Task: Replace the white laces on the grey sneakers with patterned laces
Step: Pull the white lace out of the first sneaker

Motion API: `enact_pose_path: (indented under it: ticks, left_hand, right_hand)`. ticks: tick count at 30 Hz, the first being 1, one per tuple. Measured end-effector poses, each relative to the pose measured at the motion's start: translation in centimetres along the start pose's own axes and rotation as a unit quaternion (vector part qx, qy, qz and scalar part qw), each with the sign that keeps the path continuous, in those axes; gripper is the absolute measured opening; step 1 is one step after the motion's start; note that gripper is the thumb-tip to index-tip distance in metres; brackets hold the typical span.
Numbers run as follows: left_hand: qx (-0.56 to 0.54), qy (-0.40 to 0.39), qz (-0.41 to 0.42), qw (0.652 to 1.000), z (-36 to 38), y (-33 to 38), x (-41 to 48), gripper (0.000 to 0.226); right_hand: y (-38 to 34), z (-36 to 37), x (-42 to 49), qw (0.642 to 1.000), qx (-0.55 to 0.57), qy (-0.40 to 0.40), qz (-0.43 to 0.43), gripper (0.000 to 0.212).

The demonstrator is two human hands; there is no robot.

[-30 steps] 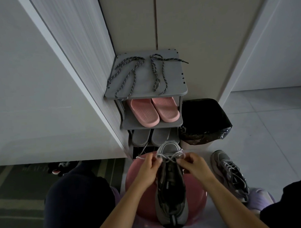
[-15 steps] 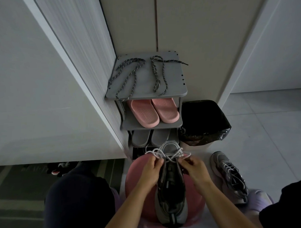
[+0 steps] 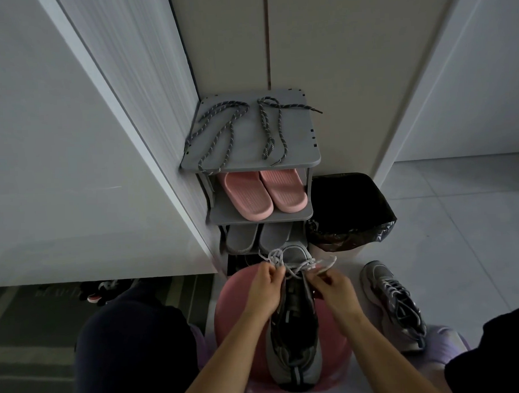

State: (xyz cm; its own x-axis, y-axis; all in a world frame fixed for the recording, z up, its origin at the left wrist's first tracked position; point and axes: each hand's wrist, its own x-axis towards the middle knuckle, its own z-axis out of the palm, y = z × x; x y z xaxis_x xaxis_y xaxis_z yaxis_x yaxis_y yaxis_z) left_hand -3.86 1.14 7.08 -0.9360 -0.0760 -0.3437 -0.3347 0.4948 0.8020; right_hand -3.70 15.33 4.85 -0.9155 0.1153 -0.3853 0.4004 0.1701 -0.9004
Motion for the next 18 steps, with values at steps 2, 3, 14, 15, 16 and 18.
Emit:
enact_pose_path:
  ticks: [2, 3, 14, 15, 16, 18]
  left_hand:
    - [0.026, 0.021, 0.014, 0.999, -0.1, 0.2, 0.2, 0.015]
    - [0.022, 0.038, 0.021, 0.999, -0.5, 0.0, 0.3, 0.013]
    - [-0.035, -0.002, -0.038, 0.999, 0.1, -0.5, -0.5, 0.017]
    - [-0.026, 0.005, -0.037, 0.999, 0.3, -0.2, -0.4, 0.015]
    - [-0.003, 0.009, -0.025, 1.0, 0.0, -0.1, -0.3, 0.014]
    - [0.051, 0.021, 0.007, 0.998, -1.4, -0.2, -0.3, 0.017]
  right_hand:
    - [-0.3, -0.2, 0.0, 1.0, 0.026, -0.005, 0.004, 0.014]
    - [-0.5, -0.6, 0.0, 0.998, 0.065, -0.001, 0.013, 0.016]
    - [-0.7, 0.0, -0.2, 0.999, 0.014, -0.03, -0.003, 0.008]
    - [-0.7, 0.0, -0.1, 1.0, 0.002, -0.013, -0.004, 0.008]
    - [-0.7, -0.3, 0.0, 1.0, 0.0, -0.003, 0.0, 0.009]
    - [-1.0, -1.4, 0.0, 0.999, 0.034, 0.021, 0.007, 0.014]
